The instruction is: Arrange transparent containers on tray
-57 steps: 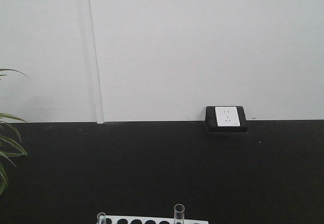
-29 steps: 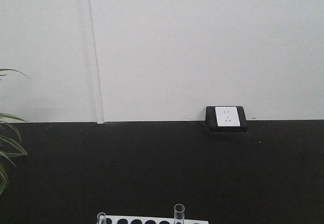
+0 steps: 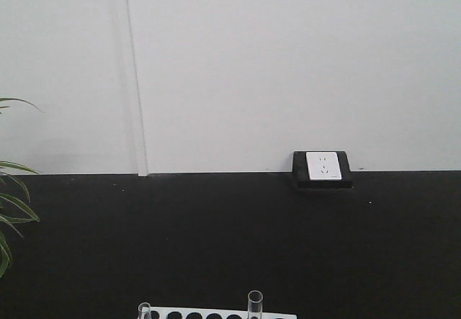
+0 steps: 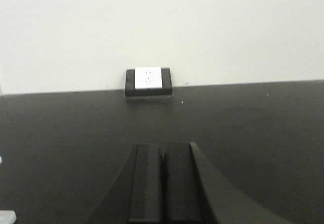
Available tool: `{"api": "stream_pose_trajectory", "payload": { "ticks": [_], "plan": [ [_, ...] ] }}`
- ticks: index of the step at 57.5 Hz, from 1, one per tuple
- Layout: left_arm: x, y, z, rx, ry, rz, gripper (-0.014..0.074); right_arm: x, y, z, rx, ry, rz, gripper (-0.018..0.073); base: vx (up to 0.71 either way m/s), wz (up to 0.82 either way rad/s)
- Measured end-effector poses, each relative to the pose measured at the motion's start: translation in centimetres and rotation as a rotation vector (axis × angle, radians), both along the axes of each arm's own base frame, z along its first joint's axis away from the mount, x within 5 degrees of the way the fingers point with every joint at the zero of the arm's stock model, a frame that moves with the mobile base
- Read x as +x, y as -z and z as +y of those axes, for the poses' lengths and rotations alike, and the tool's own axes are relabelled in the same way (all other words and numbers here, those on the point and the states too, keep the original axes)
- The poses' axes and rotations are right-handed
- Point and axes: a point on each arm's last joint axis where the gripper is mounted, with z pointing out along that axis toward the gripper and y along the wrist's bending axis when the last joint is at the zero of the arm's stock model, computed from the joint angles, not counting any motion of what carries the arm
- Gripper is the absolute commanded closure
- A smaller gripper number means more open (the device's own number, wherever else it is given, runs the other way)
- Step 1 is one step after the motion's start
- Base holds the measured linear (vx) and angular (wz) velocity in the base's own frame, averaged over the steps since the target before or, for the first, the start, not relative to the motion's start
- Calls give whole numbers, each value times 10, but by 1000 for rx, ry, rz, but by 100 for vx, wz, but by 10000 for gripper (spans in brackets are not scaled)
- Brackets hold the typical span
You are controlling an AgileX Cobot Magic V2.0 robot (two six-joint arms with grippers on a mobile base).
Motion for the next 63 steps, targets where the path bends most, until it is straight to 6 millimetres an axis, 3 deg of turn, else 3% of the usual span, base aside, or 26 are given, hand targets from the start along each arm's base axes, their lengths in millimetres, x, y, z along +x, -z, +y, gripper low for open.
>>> {"api": "stream_pose_trajectory", "payload": {
  "ticks": [18,26,37,40,45,52,63],
  "plan": [
    [-2,-16,1,-52,-8,-182,603,0,-7,0,35,-1,-69,571,0,0],
    [-4,-27,1,-56,-6,-194,603,-5,-30,0,35,-2,-100,571,0,0],
    [-24,-93,0,-56,9,-292,602,-8,-91,-1,-17,9,-109,571,0,0],
    [-31,-117,0,-50,12,-317,601,-5,-103,-1,-37,15,-85,571,0,0],
    [-30,-139,-1,-33,13,-259,601,5,-118,-2,-52,20,-45,571,0,0],
    [-10,-144,-1,-22,11,-109,601,23,-122,-2,-55,19,29,568,0,0],
    [23,-126,-1,-24,11,106,595,46,-110,-3,-54,17,171,550,0,0]
  ]
}}
